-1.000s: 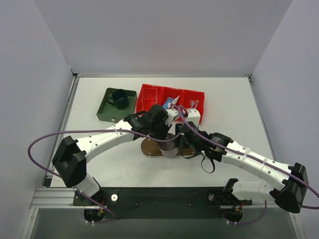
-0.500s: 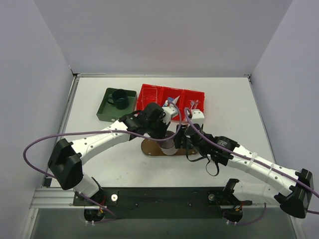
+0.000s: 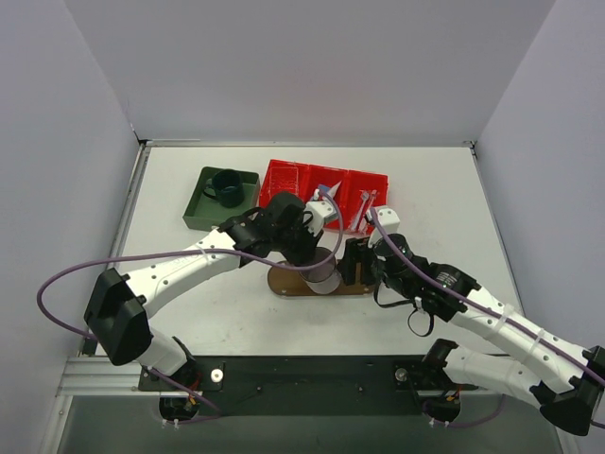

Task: Prepare toiletry sets of a toothbrush and toothpaste on the tray

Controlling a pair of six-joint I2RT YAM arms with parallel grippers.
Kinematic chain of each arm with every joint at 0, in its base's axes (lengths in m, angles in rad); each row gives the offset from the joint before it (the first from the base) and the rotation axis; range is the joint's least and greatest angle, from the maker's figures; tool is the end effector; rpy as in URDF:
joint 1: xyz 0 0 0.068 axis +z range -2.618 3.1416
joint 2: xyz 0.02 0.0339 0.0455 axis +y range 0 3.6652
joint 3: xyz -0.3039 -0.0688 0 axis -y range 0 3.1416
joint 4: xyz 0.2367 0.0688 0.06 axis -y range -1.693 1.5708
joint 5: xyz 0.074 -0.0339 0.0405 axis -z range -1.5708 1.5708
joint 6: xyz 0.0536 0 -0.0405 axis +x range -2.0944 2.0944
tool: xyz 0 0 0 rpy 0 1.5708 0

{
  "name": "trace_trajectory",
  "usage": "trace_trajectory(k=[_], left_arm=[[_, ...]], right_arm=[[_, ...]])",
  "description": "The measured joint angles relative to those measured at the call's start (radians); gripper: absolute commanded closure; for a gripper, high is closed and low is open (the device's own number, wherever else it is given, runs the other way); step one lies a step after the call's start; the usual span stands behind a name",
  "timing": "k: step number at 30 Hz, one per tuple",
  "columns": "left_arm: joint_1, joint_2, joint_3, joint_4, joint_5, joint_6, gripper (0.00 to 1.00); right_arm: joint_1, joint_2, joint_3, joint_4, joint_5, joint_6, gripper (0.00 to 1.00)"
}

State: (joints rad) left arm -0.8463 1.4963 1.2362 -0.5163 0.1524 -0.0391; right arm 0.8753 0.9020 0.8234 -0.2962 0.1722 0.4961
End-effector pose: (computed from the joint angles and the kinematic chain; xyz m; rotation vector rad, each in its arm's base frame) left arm 0.2140 -0.2541 0.3247 1.0211 2.1938 -0.6015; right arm 0.1290 0.1402 0.3467 -0.2627 1.9959 0.7326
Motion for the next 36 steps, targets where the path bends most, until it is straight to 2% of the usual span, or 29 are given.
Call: trace_trajectory(k=[8, 15, 20, 23, 30, 36], left_arm=[[0.001, -0.008, -0.002, -0.003, 0.06, 0.062, 1.0], [0.001, -0.013, -0.002, -0.003, 0.106, 0.1, 1.0], [-0.017, -0.012, -0.002, -0.004, 0.05, 0.098, 1.0], [-0.04, -0.007, -0.002, -0.004, -0.015, 0.093, 1.0], [-0.09, 0.007, -0.002, -0.004, -0.106, 0.076, 1.0], [-0.098, 0.014, -0.002, -0.012, -0.131, 0.072, 1.0]], right_arm=[[-0.058, -0.003, -0.003, -0.002, -0.2, -0.104, 0.41], [-0.06, -0.005, -0.018, -0.008, -0.319, -0.155, 0.43], [-0.06, -0.005, -0.018, -0.007, -0.306, -0.127, 0.36], [-0.059, -0.01, -0.018, -0.007, -0.269, -0.093, 0.36], [-0.036, -0.007, -0.018, -0.001, -0.156, -0.04, 0.47], [0.028, 0.085, -0.017, 0.037, -0.076, -0.024, 0.53]])
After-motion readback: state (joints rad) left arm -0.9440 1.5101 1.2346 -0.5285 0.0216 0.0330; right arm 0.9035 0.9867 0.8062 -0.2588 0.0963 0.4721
